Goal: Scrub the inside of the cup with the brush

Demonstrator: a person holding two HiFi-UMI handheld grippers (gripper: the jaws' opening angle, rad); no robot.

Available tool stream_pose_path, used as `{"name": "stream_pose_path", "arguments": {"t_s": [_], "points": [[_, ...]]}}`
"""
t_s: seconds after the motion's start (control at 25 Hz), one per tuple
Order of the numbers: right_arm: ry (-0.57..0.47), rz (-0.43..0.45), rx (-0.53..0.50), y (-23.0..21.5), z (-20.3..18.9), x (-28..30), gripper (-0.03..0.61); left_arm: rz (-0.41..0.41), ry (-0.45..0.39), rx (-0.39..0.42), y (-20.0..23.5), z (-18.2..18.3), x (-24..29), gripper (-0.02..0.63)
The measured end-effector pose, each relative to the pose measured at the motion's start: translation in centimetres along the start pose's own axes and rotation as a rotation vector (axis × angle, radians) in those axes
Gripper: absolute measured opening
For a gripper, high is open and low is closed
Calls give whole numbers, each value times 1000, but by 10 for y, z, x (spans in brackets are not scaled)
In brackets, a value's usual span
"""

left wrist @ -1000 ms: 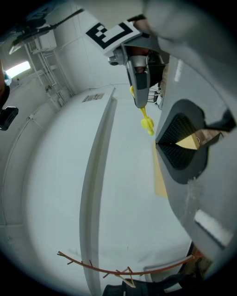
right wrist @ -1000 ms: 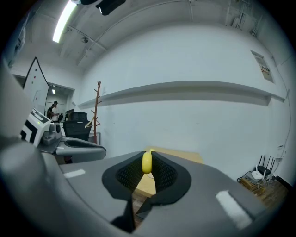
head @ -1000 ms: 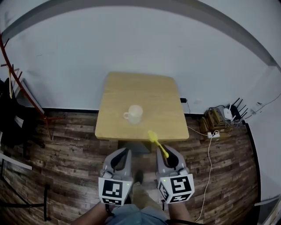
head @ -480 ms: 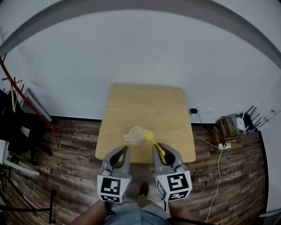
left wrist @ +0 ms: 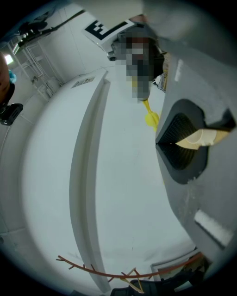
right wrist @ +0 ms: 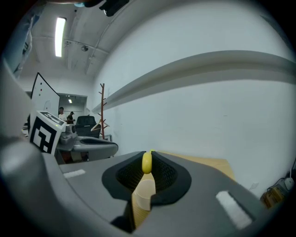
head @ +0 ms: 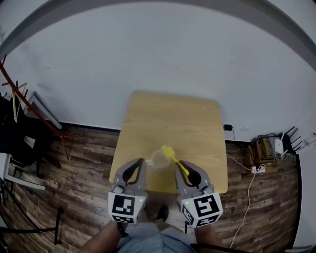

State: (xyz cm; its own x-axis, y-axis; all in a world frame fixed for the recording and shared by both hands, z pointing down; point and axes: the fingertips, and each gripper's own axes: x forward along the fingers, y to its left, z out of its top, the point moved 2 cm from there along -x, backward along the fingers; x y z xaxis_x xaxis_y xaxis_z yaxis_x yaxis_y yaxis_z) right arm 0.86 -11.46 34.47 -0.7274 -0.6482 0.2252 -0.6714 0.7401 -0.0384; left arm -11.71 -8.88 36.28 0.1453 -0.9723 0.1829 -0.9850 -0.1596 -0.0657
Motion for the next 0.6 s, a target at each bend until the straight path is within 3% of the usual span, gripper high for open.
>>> {"name": "stream_pose_path", "arguments": {"t_s": [0.2, 0.4, 0.6], "points": [[81, 9, 12, 1, -17, 21, 40, -92, 32, -8, 19, -25, 15, 20], [120, -19, 94, -12, -36, 34, 40, -219, 54, -107, 17, -54, 33, 28], [166, -65, 100, -23, -57, 34, 40, -358, 60, -95, 15, -90, 51, 114]]}}
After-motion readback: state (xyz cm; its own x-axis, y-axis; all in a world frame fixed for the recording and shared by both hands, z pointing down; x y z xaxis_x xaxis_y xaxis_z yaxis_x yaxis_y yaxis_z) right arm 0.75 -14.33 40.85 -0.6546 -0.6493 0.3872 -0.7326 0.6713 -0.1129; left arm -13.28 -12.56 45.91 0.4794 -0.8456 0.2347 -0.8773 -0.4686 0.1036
